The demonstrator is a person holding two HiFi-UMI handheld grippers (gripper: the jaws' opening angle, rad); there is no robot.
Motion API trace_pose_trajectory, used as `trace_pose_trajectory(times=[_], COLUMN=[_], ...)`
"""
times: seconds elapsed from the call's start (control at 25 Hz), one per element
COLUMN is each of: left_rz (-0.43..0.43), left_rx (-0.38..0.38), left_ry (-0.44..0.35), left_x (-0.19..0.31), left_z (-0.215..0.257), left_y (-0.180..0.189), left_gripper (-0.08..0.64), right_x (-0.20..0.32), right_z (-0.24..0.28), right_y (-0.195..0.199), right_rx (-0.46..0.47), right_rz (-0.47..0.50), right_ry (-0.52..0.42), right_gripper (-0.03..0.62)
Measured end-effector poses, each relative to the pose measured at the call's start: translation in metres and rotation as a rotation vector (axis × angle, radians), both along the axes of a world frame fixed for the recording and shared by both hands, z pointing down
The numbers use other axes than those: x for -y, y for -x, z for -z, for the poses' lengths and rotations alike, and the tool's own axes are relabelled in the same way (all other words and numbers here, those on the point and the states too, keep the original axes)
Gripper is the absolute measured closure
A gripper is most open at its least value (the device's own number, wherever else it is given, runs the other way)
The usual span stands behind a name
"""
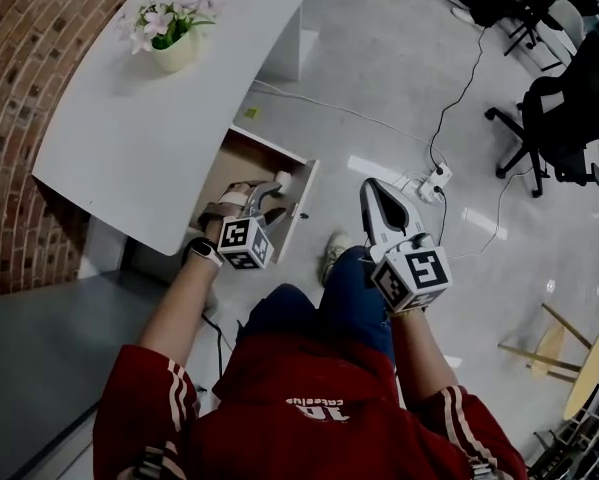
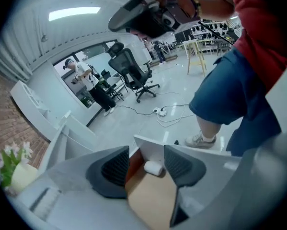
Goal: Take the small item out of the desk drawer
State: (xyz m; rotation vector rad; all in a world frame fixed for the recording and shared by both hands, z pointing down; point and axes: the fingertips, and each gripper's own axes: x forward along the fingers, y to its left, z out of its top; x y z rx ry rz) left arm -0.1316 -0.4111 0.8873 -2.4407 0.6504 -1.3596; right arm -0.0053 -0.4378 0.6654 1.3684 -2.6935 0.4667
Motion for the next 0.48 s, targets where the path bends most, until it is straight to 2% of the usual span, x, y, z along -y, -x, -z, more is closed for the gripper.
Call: trace_pose_trajectory(times=[0.24, 0.48], left_rz=[0.069, 0.036], left_rx=[0.044, 0.116], left_ry=[0.142, 0.156], left_x=[0.021, 0.035], left_z=[-0.104, -0.169], left_y=[0.021, 0.027], left_gripper=[0.325, 0.325], right_x=[0.012, 0.021], right_z=[-0.034, -0.073], right_y=[-0.007, -0.005], right_rx=[-0.015, 0.007], right_rz=[0.007, 0.023], right_ry=[0.005, 0.033], right_gripper=[0.601, 0.601])
